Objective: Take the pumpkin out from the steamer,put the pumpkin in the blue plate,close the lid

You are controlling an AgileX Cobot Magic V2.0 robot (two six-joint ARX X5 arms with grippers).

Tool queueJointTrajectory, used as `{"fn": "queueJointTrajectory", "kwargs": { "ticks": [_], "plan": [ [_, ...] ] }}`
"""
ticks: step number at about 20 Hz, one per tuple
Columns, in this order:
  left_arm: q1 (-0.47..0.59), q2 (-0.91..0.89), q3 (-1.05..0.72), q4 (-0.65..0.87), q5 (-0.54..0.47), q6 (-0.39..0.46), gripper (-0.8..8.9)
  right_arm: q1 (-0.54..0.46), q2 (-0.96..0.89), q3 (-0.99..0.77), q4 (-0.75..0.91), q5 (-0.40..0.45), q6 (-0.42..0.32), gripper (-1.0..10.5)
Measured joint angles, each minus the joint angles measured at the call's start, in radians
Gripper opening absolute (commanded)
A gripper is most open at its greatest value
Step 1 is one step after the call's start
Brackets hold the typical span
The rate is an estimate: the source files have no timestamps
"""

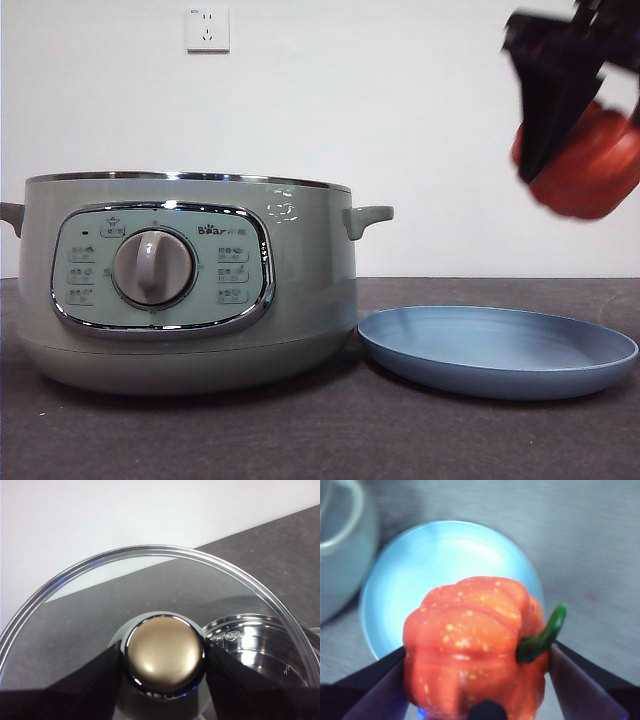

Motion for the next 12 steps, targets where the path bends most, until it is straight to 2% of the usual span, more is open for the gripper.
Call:
{"fn": "queueJointTrajectory", "kwargs": {
  "ticks": [7, 12],
  "plan": [
    [0.000, 0.026, 0.000, 0.003, 0.019, 0.000, -0.09, 0.000, 0.257, -0.017, 0.193, -0.025, -0.090, 0.0],
    [0.000, 0.028, 0.000, 0.003, 0.018, 0.000, -0.09, 0.000, 0.394, -0.017, 0.250, -0.025, -0.111, 0.1]
  ]
}}
